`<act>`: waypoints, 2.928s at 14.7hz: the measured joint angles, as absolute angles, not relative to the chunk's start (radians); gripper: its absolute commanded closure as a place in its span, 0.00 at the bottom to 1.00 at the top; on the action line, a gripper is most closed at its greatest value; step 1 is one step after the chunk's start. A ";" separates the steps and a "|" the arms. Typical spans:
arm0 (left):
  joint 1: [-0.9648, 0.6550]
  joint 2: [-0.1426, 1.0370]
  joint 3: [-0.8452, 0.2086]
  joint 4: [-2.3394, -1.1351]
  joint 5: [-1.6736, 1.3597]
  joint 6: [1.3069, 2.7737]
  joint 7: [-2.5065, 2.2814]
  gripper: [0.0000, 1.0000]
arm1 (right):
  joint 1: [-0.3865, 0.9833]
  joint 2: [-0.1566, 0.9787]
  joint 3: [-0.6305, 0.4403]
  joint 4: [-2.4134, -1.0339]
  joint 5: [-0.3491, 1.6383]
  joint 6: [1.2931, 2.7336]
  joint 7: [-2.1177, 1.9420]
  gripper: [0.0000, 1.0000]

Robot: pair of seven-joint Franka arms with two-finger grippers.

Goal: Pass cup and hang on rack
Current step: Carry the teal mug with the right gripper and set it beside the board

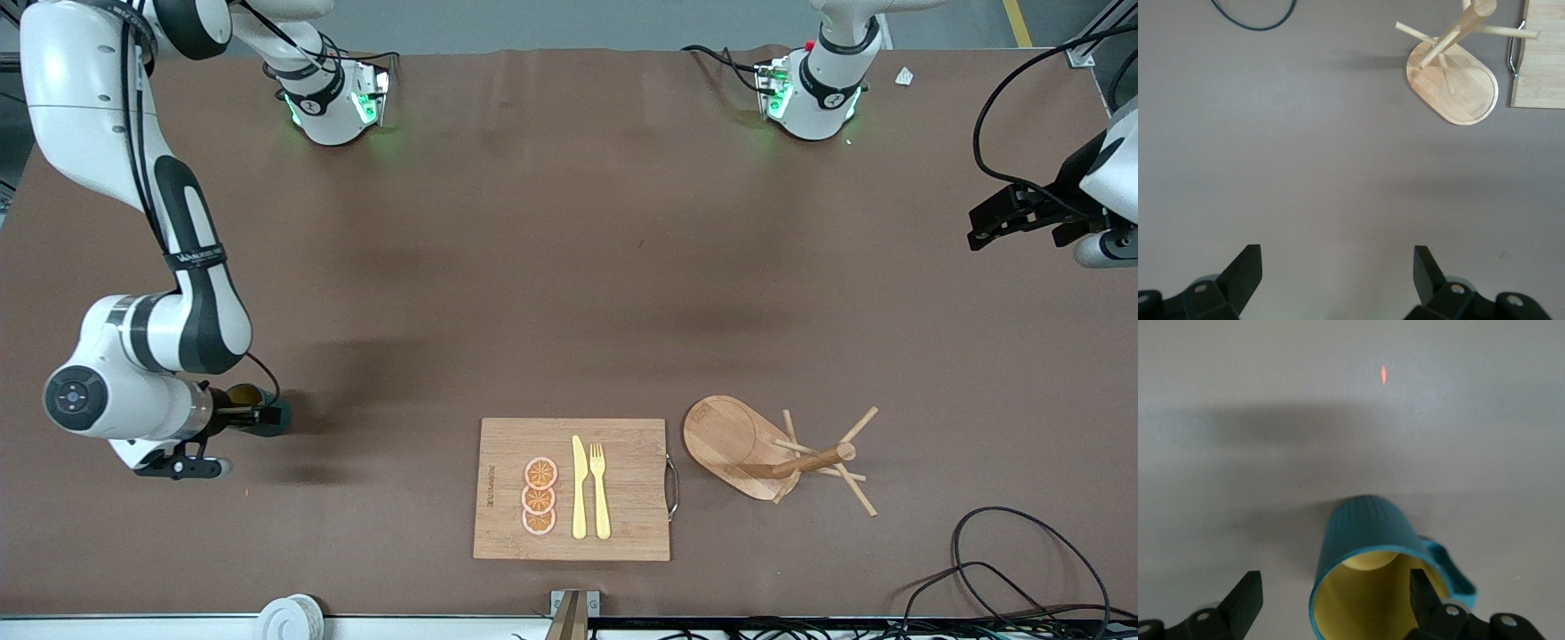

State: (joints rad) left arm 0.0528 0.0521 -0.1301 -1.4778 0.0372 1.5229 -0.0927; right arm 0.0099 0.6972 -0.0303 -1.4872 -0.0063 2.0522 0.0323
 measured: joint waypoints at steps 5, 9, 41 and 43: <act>0.053 0.058 -0.130 -1.478 0.037 1.529 -0.092 0.00 | 0.011 0.697 -0.030 -1.514 0.002 2.057 0.037 0.87; 0.052 0.062 -0.131 -1.478 0.037 1.535 -0.091 0.00 | 0.011 0.694 -0.030 -1.510 0.002 2.062 0.037 0.99; 0.043 0.085 -0.141 -1.442 0.028 1.587 -0.076 0.00 | 0.704 0.930 -0.024 -0.982 0.211 2.207 0.967 0.00; 0.039 0.088 -0.142 -1.442 0.028 1.587 -0.076 0.00 | 0.644 0.871 -0.047 -0.978 0.187 2.103 0.900 0.00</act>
